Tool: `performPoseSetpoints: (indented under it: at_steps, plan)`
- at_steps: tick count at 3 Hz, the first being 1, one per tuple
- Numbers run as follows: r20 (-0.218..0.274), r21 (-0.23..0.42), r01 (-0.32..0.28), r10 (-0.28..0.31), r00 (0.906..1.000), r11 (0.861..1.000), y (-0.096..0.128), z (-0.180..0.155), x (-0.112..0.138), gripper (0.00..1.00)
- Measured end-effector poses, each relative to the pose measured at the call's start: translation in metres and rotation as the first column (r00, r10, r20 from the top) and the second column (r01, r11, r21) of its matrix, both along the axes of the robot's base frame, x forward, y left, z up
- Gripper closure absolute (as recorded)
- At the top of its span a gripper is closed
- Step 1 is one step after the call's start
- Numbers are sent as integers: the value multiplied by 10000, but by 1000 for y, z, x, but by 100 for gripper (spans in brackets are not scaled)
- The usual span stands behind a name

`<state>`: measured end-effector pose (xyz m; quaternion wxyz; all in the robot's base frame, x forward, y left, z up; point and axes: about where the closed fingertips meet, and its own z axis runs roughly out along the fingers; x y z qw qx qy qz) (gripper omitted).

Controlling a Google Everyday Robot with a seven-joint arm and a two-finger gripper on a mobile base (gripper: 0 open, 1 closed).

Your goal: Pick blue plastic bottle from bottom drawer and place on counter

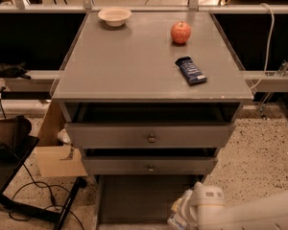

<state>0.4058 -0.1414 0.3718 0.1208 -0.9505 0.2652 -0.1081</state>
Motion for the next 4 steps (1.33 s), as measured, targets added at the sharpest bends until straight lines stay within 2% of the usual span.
performPoseSetpoints:
  at_steps: [1, 2, 3, 4]
  plan:
    - [919, -920, 998, -914, 9916, 9907, -38, 58, -52, 100]
    - [943, -837, 1308, -1228, 9879, 9879, -23, 98, -114, 100]
    - [1093, -533, 397, -337, 9934, 9978, 27, 140, -119, 100]
    - [1791, -693, -693, 807, 9805, 9952, 76, 185, -71, 100]
